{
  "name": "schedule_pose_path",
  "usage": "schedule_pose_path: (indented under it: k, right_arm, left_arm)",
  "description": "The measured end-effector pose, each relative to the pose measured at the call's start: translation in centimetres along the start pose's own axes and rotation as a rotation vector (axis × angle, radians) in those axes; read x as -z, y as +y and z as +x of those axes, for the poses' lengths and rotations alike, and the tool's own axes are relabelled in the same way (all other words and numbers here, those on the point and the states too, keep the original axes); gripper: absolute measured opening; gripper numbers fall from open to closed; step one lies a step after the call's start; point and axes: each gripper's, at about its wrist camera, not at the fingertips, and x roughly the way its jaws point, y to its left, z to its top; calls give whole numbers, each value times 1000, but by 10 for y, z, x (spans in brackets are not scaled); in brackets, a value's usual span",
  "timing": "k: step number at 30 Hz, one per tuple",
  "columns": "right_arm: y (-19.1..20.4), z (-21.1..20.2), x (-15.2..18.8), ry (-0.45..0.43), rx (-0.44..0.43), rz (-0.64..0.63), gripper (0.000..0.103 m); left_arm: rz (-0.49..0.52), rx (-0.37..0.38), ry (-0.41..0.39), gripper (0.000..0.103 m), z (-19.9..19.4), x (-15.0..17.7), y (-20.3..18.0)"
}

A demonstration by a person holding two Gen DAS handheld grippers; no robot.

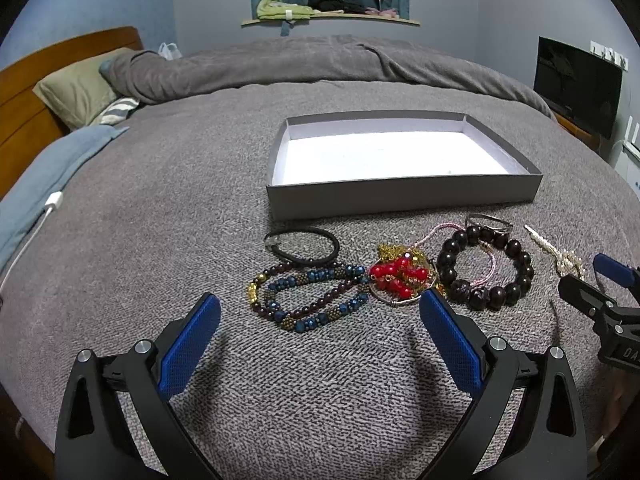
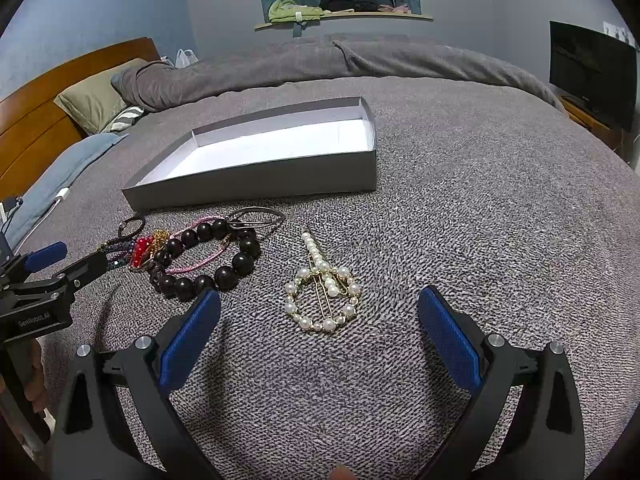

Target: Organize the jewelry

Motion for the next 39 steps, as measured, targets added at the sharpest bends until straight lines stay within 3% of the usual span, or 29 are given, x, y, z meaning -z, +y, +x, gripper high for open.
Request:
schedule_pose_path:
  k: [20, 25, 31, 34, 39]
  right_arm:
    - [0, 1, 3, 14, -5, -25, 98]
    - [-4, -5, 5, -4, 2, -48, 98]
    - [-11, -6, 2, -4, 2, -39, 98]
    - [-11, -8, 2, -4, 3, -53, 98]
    - [-10, -7, 1, 3, -8, -58, 92]
  left_arm:
    - [32, -10, -27, 99, -1, -2, 8]
    - [75, 31, -8, 99, 2, 1, 18]
    - [42, 49, -12, 99, 2, 3, 41]
    - [20, 100, -33, 99, -1, 3, 50]
    - [22, 89, -37, 97, 3, 1, 52]
